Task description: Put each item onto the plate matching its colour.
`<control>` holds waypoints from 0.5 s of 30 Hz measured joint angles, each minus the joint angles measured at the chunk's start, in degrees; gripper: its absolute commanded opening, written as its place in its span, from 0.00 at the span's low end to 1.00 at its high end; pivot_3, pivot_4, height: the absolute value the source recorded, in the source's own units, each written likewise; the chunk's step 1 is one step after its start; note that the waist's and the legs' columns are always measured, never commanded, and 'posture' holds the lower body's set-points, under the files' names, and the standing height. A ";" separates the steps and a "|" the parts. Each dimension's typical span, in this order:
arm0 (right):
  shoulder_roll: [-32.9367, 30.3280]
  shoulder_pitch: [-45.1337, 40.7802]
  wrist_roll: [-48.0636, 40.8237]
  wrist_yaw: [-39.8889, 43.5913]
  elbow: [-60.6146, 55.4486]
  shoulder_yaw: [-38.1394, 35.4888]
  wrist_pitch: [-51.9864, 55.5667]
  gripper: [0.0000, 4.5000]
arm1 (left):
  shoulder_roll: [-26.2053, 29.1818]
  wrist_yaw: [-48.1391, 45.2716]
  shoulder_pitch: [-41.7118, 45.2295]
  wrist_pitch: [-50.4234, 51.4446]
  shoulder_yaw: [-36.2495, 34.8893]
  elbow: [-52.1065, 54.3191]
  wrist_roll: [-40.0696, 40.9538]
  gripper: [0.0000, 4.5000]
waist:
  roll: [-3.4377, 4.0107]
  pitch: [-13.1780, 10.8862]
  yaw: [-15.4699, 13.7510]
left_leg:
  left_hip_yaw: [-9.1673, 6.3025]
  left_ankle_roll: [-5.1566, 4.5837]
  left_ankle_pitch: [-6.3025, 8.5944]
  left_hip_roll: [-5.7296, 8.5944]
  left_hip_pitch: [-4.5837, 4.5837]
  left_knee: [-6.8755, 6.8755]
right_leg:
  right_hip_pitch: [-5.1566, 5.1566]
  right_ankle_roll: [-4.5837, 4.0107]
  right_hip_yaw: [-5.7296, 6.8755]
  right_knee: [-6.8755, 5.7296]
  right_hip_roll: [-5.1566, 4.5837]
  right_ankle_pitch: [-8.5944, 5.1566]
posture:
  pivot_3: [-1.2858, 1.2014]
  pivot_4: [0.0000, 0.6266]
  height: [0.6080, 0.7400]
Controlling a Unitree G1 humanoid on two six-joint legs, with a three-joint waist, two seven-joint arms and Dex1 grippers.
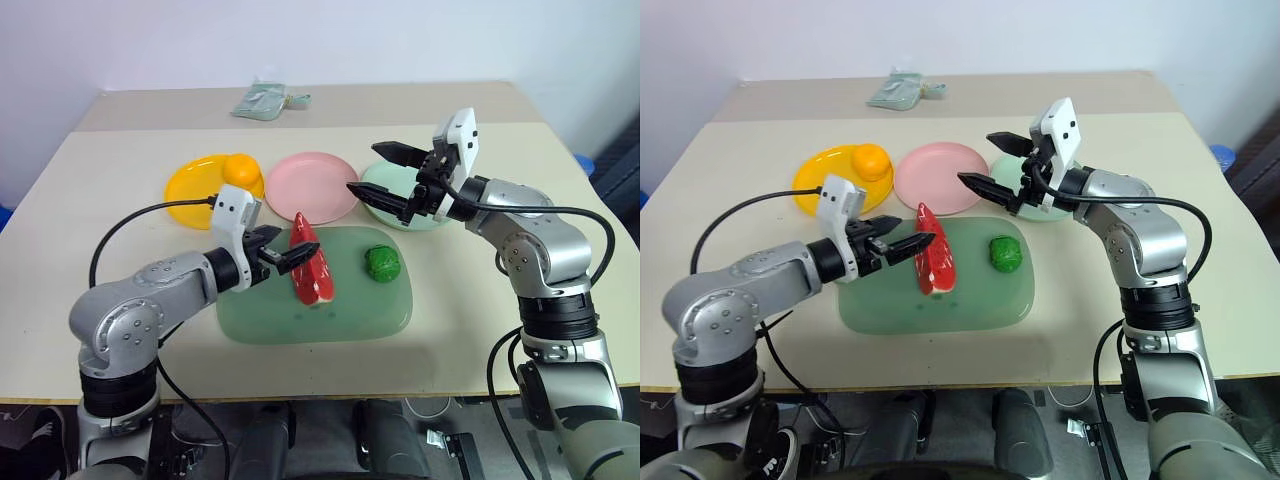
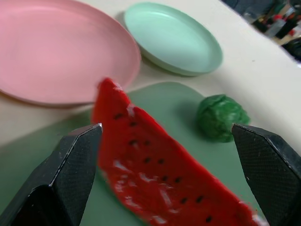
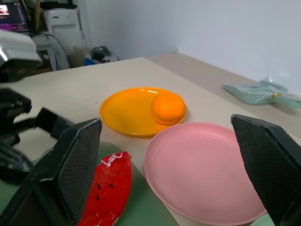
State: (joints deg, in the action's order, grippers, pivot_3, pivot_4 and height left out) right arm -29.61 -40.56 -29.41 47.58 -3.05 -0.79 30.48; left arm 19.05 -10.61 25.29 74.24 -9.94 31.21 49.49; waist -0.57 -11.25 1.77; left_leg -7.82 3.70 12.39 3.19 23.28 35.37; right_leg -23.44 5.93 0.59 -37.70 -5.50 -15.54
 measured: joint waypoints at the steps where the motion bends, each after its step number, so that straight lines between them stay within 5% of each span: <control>1: 0.05 0.01 0.00 -0.04 -0.01 0.00 -0.02 1.00 | -0.61 0.76 0.10 0.42 0.46 -0.48 -0.15 1.00 | 0.00 0.00 -0.14 | 0.00 0.00 0.00 0.00 0.00 0.00 | 0.00 0.00 0.00 0.00 0.00 0.00 | 0.52 0.24 1.00; 15: 0.24 0.08 -0.02 -0.42 -0.08 -0.05 -0.49 1.00 | -1.01 1.66 4.36 0.63 8.55 -5.28 -5.25 1.00 | 0.00 0.00 -0.85 | 0.05 0.00 0.00 0.01 0.00 0.02 | -0.01 0.01 -0.04 0.01 0.01 0.00 | 0.52 0.24 1.00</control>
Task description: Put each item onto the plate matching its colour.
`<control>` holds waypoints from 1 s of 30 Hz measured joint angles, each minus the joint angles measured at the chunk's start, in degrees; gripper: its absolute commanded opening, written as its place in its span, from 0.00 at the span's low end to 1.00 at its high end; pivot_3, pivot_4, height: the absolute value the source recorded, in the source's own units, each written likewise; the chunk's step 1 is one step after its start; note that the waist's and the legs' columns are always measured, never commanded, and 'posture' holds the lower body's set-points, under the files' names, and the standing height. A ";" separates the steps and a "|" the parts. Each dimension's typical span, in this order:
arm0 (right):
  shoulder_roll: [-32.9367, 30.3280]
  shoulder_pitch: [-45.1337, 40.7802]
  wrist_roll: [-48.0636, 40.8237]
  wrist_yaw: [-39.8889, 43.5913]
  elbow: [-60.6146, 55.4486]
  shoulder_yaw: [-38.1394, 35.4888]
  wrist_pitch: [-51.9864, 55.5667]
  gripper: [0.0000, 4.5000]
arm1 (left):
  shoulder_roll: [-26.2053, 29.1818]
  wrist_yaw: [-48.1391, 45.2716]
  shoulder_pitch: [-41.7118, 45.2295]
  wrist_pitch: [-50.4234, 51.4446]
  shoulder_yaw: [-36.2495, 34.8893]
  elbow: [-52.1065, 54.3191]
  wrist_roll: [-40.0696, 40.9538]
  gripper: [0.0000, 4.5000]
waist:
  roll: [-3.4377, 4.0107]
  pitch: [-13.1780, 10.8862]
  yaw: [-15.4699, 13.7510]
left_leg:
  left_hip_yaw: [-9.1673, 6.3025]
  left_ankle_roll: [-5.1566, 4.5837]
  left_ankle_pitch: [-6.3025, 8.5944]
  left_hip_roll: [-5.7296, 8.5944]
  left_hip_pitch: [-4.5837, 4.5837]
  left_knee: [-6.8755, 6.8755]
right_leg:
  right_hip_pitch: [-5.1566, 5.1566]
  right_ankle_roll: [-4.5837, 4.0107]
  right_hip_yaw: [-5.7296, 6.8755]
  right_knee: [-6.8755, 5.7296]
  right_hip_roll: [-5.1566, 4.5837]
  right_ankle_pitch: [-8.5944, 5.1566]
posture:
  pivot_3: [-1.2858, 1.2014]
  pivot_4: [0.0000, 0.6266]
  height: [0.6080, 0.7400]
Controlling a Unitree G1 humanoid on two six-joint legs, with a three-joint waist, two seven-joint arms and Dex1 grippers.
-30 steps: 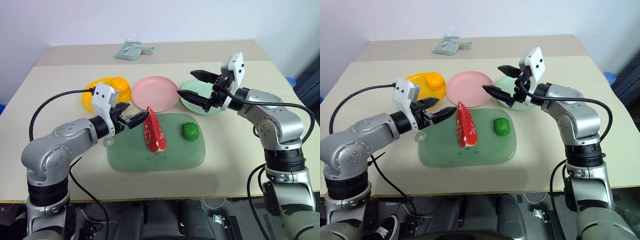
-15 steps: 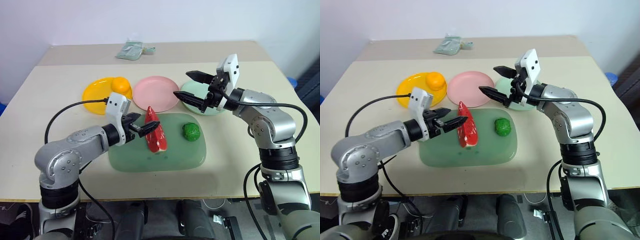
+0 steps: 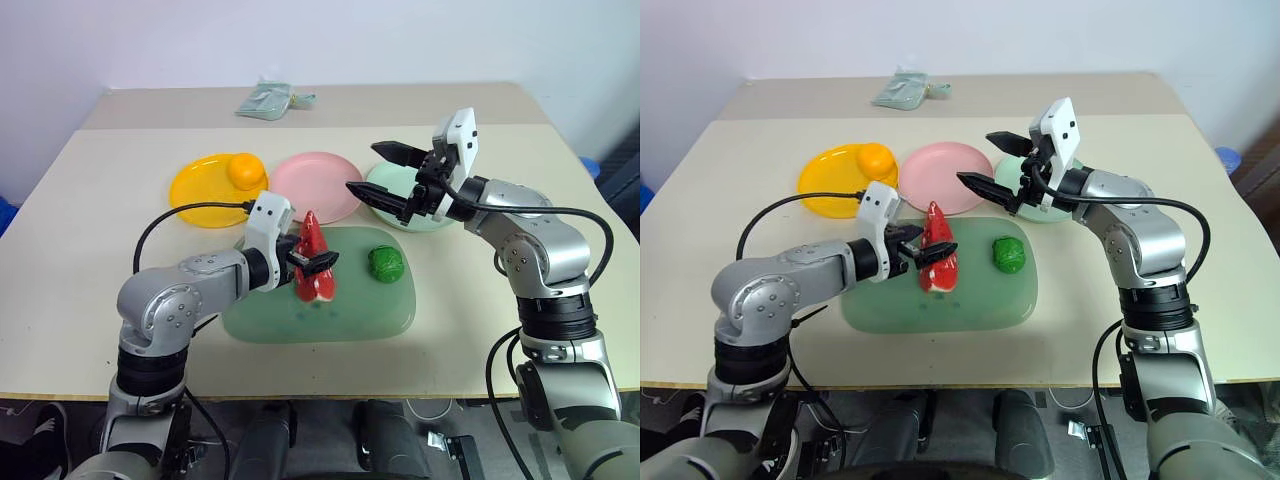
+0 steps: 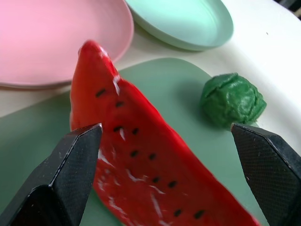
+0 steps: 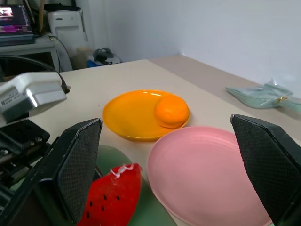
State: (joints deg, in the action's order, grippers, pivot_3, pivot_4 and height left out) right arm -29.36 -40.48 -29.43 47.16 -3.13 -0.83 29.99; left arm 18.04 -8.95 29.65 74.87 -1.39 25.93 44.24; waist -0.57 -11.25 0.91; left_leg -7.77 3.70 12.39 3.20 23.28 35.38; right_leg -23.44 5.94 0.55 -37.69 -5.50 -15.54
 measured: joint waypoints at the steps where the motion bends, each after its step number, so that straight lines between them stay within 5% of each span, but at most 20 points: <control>1: 0.00 0.00 0.00 0.02 0.00 0.00 -0.09 1.00 | 0.01 -0.30 0.03 0.00 0.00 -0.08 0.00 1.00 | 0.00 0.00 -0.01 | 0.00 0.00 0.00 0.00 0.00 0.00 | 0.00 0.00 0.00 0.00 0.00 0.00 | 0.52 0.24 1.00; 19: 0.06 0.00 1.19 0.48 0.04 0.02 -1.20 1.00 | 4.31 -9.41 1.48 -6.99 2.93 -3.89 -5.57 1.00 | 0.00 0.00 -0.03 | 0.01 0.00 0.00 0.00 0.00 -0.01 | 0.00 0.00 0.00 0.02 0.00 0.00 | 0.52 0.24 1.00; 22: 0.17 -0.01 1.19 0.48 0.06 0.02 -1.61 1.00 | 2.98 -9.56 1.45 -6.91 2.90 -3.89 -5.48 0.82 | 0.00 0.00 -0.04 | 0.01 0.00 0.00 0.00 0.01 -0.01 | 0.00 0.00 0.00 0.02 0.00 0.00 | 0.52 0.24 1.00; 29: 0.23 -0.02 1.35 0.47 0.13 0.02 -1.75 1.00 | 5.66 -10.86 -0.72 -7.95 5.26 -3.51 -8.02 0.82 | 0.00 0.00 0.04 | 0.02 0.00 0.00 -0.01 0.00 -0.02 | -0.01 0.00 -0.02 0.02 0.00 0.00 | 0.52 0.24 1.00; 30: 0.26 -0.02 1.45 0.47 0.13 0.02 -1.77 1.00 | 5.65 -10.84 -0.72 -8.34 5.44 -3.47 -8.60 0.77 | 0.00 0.00 -0.01 | 0.02 0.00 0.00 0.00 0.00 -0.02 | -0.01 0.00 -0.02 0.03 0.00 0.00 | 0.52 0.24 1.00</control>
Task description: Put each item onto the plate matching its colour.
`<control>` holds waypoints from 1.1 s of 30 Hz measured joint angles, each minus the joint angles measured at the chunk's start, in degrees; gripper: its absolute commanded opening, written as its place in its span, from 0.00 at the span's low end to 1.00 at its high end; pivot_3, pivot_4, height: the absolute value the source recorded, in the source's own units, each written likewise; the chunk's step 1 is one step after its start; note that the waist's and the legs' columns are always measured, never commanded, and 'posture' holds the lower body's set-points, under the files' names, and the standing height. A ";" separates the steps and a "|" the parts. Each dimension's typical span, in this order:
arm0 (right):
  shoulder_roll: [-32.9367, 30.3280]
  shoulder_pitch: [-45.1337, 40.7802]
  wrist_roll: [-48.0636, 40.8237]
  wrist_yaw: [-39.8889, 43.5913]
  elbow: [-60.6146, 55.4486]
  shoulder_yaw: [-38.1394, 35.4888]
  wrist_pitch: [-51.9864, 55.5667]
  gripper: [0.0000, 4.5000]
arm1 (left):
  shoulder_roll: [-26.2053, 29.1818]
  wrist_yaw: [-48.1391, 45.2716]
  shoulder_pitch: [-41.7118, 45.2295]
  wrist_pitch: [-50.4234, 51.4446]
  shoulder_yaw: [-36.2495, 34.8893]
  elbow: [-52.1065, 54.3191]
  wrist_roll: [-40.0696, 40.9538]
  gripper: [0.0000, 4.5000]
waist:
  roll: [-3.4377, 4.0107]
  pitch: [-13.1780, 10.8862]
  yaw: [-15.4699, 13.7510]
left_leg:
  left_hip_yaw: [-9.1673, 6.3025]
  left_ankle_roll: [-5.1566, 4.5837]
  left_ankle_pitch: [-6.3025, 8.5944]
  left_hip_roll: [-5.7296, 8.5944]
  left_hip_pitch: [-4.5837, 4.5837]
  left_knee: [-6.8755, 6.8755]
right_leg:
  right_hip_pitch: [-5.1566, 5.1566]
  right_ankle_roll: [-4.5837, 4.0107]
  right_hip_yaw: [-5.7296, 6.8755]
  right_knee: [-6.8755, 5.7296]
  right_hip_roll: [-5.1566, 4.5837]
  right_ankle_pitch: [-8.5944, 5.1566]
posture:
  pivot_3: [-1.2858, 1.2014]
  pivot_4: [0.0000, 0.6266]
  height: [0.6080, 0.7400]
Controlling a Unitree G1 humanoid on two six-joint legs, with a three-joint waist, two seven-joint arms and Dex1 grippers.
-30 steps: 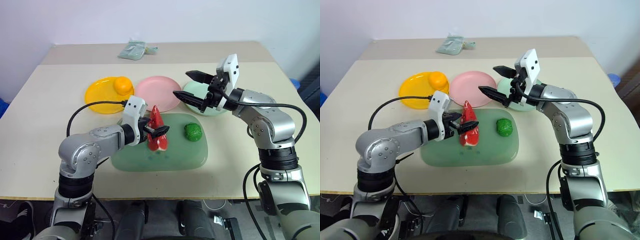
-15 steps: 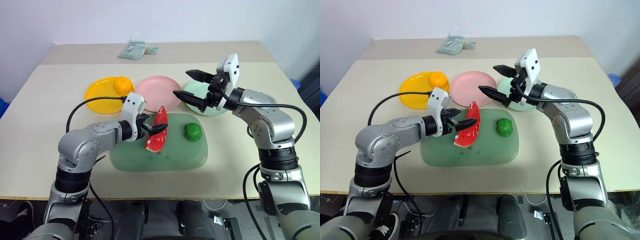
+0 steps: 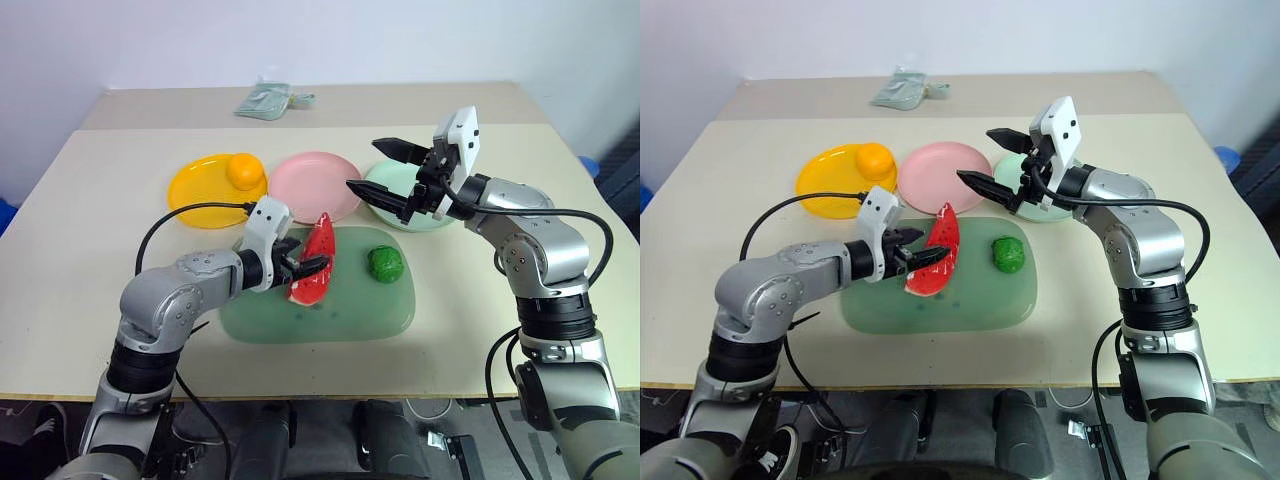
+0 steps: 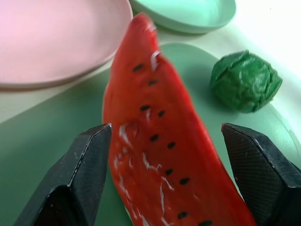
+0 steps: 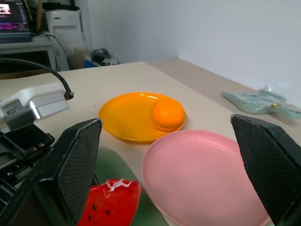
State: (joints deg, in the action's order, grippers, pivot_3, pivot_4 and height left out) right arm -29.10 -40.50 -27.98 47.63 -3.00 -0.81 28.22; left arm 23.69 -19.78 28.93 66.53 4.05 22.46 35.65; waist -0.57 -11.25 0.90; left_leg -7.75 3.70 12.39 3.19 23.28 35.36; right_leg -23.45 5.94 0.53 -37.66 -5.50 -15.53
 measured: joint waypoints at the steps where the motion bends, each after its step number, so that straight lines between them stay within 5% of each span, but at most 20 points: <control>1: 0.04 0.00 0.15 0.00 0.00 0.00 -0.01 1.00 | -0.01 0.03 0.00 -0.43 0.11 -0.01 -0.28 0.70 | 0.00 0.00 -0.08 | 0.00 0.00 0.00 0.00 0.00 0.00 | 0.00 0.00 0.00 0.00 0.00 0.00 | 0.52 0.24 1.00; 7: 0.21 0.00 0.22 0.02 0.03 0.01 -0.01 1.00 | -0.20 -1.02 0.09 -1.35 0.89 0.47 -0.77 0.14 | 0.00 0.00 -0.07 | 0.00 0.00 0.00 0.00 -0.01 0.00 | 0.00 0.00 0.00 0.00 0.00 0.00 | 0.52 0.24 1.00; 18: 0.26 0.00 0.73 0.09 0.06 0.00 -0.60 1.00 | -0.77 -1.47 0.37 -6.78 1.51 -1.14 -4.82 0.14 | 0.00 0.00 -0.08 | 0.00 0.00 0.00 0.00 0.00 0.00 | 0.00 0.00 0.00 0.00 0.00 0.00 | 0.52 0.24 1.00; 27: -0.13 -0.09 0.13 0.56 0.46 -0.20 0.33 1.00 | -5.10 -0.26 11.95 -22.45 -4.20 -13.57 -9.86 0.14 | -0.01 0.00 -0.16 | 0.03 0.00 0.00 0.01 0.03 0.01 | 0.01 0.06 0.01 0.10 0.00 0.04 | 0.52 0.24 1.00; 33: 0.27 -0.84 2.94 -2.83 4.29 -0.33 -0.97 1.00 | -7.68 -0.59 19.68 -36.32 -2.21 -35.39 -18.61 0.14 | -0.01 0.00 -0.13 | 0.07 0.00 0.00 0.02 0.04 0.02 | 0.00 0.11 0.01 0.11 0.02 0.07 | 0.52 0.24 1.00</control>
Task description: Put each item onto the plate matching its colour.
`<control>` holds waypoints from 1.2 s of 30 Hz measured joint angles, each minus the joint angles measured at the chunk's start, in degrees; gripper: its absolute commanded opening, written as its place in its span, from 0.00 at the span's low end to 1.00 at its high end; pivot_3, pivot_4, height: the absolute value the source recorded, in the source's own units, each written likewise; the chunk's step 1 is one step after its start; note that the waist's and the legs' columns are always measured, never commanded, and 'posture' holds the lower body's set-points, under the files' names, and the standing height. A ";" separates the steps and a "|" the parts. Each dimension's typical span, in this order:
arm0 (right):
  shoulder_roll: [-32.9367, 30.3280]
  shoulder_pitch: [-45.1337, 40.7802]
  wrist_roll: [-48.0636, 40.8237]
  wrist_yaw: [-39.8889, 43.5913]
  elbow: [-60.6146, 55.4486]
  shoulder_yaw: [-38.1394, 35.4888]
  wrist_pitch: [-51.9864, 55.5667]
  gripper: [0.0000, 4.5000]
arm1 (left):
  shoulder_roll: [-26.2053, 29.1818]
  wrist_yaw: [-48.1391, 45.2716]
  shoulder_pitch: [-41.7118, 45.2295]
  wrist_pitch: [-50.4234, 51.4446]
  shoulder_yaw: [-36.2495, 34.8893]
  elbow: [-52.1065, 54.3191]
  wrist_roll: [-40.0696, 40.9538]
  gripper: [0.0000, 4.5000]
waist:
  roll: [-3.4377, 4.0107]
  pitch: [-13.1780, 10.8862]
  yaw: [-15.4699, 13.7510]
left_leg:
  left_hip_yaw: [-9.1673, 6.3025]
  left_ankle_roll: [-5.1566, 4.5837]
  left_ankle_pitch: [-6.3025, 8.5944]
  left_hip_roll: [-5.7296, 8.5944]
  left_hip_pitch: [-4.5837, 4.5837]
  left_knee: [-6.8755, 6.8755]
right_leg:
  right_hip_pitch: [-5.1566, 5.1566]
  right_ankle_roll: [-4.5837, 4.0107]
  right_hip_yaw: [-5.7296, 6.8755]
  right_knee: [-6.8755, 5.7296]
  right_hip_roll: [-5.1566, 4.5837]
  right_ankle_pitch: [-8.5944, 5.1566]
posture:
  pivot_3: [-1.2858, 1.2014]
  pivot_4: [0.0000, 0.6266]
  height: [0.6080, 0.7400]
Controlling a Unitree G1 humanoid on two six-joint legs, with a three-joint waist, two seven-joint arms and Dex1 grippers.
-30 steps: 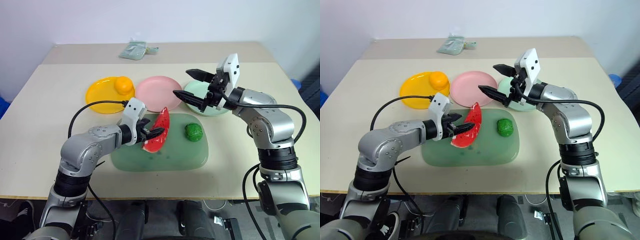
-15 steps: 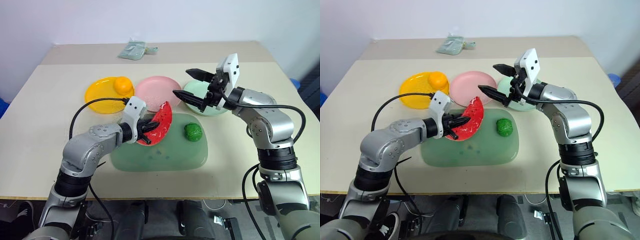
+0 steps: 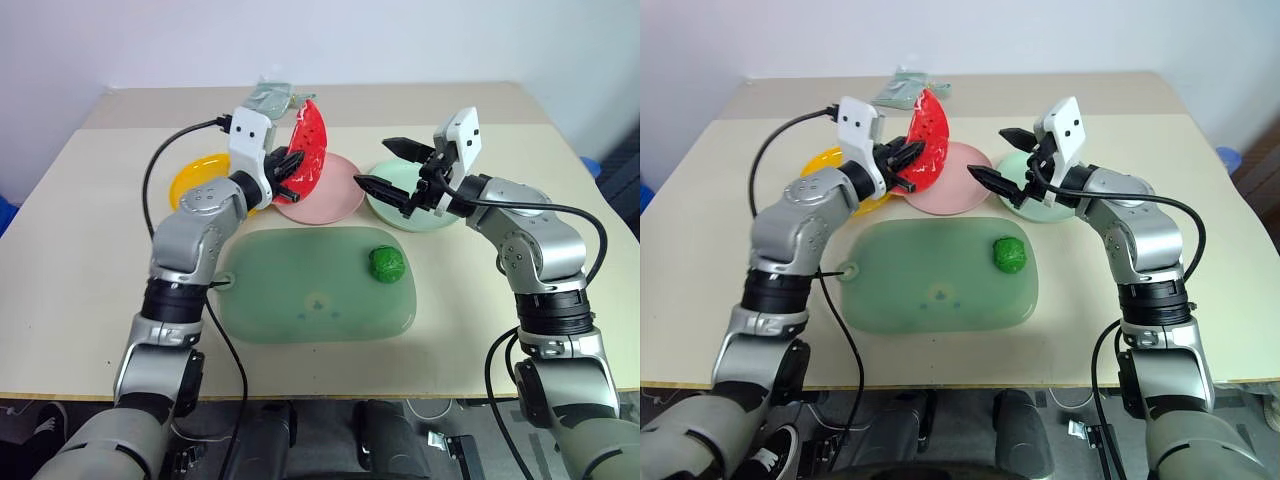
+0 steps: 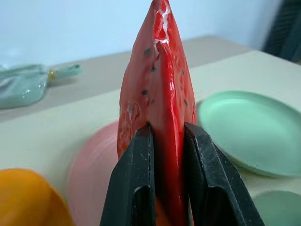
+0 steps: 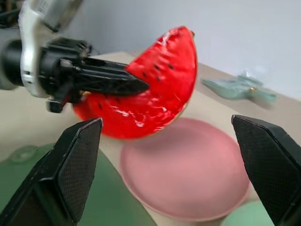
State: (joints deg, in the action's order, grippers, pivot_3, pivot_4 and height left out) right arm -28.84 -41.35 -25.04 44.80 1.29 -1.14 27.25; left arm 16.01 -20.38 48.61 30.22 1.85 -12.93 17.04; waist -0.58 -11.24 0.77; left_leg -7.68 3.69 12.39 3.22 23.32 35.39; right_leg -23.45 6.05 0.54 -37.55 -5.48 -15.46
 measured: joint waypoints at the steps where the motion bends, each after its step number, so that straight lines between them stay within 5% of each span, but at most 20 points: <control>1: 0.11 0.00 0.17 -0.06 0.01 0.04 -0.19 1.00 | -0.62 -0.29 1.39 -2.82 0.50 -4.43 -1.47 0.14 | 0.00 0.00 0.01 | 0.02 0.00 0.00 0.00 0.00 0.01 | 0.00 0.01 0.00 0.00 -0.01 0.01 | 0.52 0.24 1.00; 7: 0.26 0.01 1.12 -0.50 0.03 0.08 -0.38 1.00 | -4.08 -3.39 8.05 -16.16 -0.67 -27.00 -4.14 0.14 | 0.00 0.00 0.23 | 0.06 -0.02 0.01 0.02 0.06 0.04 | -0.01 0.11 -0.02 0.12 -0.03 0.06 | 0.52 0.24 1.00; 16: -0.56 0.91 1.29 -0.62 -1.78 0.06 -0.13 1.00 | -6.12 -9.39 10.84 -23.17 -3.19 -36.36 -4.00 0.99 | 0.00 0.00 0.35 | 0.06 -0.04 0.02 0.02 0.06 0.07 | -0.01 0.13 -0.02 0.09 -0.02 0.07 | 0.52 0.24 1.00; 23: -4.47 4.26 -0.52 3.31 -4.89 0.08 2.54 1.00 | -2.11 -15.67 6.06 -22.25 -3.65 -23.75 -2.91 0.99 | 0.00 0.00 0.37 | 0.05 -0.04 0.03 0.02 0.05 0.07 | -0.01 0.13 -0.04 0.08 -0.02 0.07 | 0.52 0.24 1.00; 29: -12.26 10.93 -1.72 12.01 -7.91 1.67 4.83 1.00 | 5.85 -28.18 -5.49 -16.77 -4.95 -1.89 5.11 0.99 | 0.01 0.00 0.46 | 0.07 -0.11 0.06 0.01 0.04 0.13 | 0.01 0.12 -0.10 0.09 -0.01 0.09 | 0.52 0.24 1.00; 36: -12.80 13.28 4.15 12.82 -7.72 7.43 2.92 1.00 | 16.33 -44.41 -20.96 -7.49 -5.36 17.45 17.70 0.99 | 0.03 0.01 0.39 | 0.09 -0.12 0.07 -0.06 0.02 0.15 | 0.03 0.10 -0.17 0.09 0.02 0.09 | 0.52 0.24 1.00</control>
State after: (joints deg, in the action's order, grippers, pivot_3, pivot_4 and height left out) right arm -41.64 -28.07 -20.89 57.61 -6.43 6.29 30.17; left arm 32.35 -64.78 27.65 22.73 -3.51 4.52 34.73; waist -0.55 -11.24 1.16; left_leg -7.59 3.57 12.46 3.15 23.33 35.54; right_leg -23.42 6.16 0.37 -37.46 -5.46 -15.38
